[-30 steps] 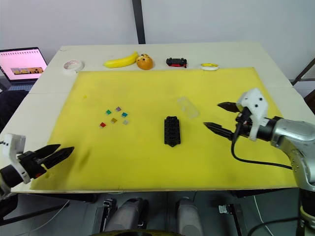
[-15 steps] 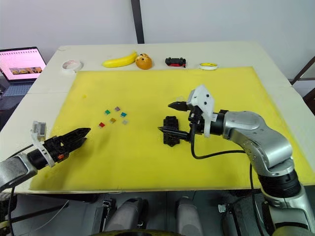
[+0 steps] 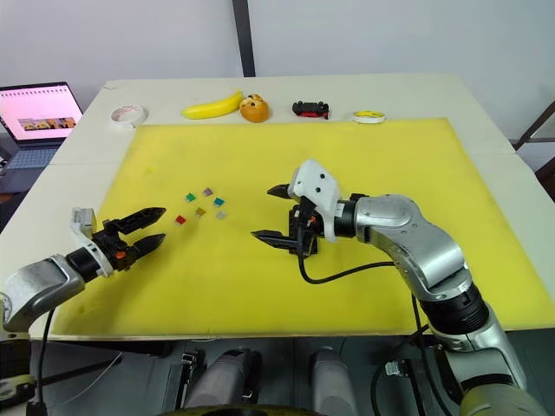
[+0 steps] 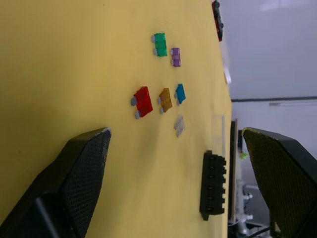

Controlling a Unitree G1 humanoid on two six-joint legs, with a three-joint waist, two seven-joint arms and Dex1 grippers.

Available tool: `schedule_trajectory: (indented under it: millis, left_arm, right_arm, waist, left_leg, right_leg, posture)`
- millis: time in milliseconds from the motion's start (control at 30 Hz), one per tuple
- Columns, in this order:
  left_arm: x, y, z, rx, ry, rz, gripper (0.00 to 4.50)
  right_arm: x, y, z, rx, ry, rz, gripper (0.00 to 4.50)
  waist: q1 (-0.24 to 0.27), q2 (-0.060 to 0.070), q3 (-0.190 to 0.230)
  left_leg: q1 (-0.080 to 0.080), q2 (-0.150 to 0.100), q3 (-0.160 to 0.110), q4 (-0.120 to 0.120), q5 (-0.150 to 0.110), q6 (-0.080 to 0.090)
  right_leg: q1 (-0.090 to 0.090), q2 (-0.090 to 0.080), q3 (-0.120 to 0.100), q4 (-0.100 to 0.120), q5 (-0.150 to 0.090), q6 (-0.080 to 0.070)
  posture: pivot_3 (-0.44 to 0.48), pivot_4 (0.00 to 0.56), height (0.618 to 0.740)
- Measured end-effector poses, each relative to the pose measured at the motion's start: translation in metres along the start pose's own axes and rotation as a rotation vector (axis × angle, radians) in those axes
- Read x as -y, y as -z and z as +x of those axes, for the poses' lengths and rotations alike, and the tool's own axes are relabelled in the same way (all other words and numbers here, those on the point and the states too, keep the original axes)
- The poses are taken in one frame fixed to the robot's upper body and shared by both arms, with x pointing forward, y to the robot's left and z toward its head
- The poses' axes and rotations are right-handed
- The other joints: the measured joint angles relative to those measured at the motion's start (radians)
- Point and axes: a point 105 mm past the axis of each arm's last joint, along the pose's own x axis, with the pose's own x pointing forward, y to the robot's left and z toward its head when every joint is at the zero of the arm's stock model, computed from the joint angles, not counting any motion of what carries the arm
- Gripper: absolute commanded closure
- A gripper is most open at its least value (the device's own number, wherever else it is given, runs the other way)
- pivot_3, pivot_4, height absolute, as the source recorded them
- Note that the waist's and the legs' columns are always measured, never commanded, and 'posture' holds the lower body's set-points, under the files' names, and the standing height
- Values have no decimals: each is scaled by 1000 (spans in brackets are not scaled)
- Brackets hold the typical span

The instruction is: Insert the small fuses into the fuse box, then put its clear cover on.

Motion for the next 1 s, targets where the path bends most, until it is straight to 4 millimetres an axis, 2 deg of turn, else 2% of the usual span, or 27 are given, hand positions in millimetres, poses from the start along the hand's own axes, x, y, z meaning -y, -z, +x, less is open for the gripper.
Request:
schedule_trajectory:
  millis: [167,600,1000]
  left_arm:
    - [2,5,5,-24,13,-1,0]
    - [-2,2,23,-44,28,-39,0]
    - [-7,2,34,-32,65,-42,0]
  right_arm:
    - [2,1,2,-1,23,-5,48]
    - [1,9,0,-29,63,13,48]
    - [2,10,-8,-41,90,12,48]
  waist:
    - [1,0,0]
    - [3,1,-1]
    - [5,5,-3]
  left_leg:
    - [0,0,0,0,0,0]
    - [0,-1,-2,0,0,0]
    - [1,-2,-4,0,-1,2]
  right_leg:
    - [0,0,0,0,0,0]
    - [1,0,-1,0,0,0]
    - [4,0,-2,0,0,0]
  posture:
    - [0,150,740]
    - [0,150,740]
    - [0,150,740]
